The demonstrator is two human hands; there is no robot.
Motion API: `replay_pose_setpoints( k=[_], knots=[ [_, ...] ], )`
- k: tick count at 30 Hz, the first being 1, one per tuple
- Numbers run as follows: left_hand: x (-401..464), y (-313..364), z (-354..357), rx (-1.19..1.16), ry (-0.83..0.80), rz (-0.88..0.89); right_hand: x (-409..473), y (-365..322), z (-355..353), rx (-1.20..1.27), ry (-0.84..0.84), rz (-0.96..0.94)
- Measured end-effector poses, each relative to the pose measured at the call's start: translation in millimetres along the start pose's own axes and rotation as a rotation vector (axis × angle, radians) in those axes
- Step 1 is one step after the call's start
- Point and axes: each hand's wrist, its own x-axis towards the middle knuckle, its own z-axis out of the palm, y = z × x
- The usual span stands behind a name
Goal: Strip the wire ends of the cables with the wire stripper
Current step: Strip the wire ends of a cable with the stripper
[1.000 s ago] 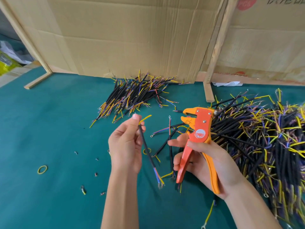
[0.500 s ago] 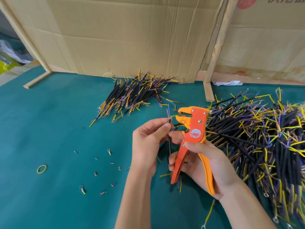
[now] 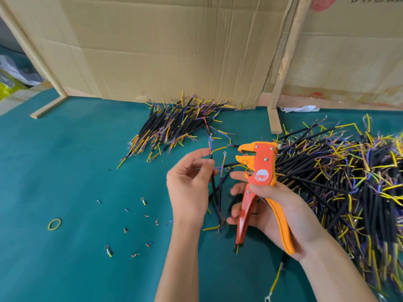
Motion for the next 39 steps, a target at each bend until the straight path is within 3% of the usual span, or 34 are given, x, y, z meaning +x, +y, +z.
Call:
replay_pose_setpoints(
  k=[12, 25, 39],
  knots=[
    [-5, -4, 3, 0.416, 0.073, 0.231, -2, -3, 0, 0.034, -0.089, -0.02],
    [-9, -4, 8, 0.578, 0.041, 0.436, 0, 2, 3, -0.017, -0.093, 0.032],
    [-9, -5, 11, 0.592, -0.005, 0.442, 4, 8, 13, 0.092, 0.047, -0.055]
  ],
)
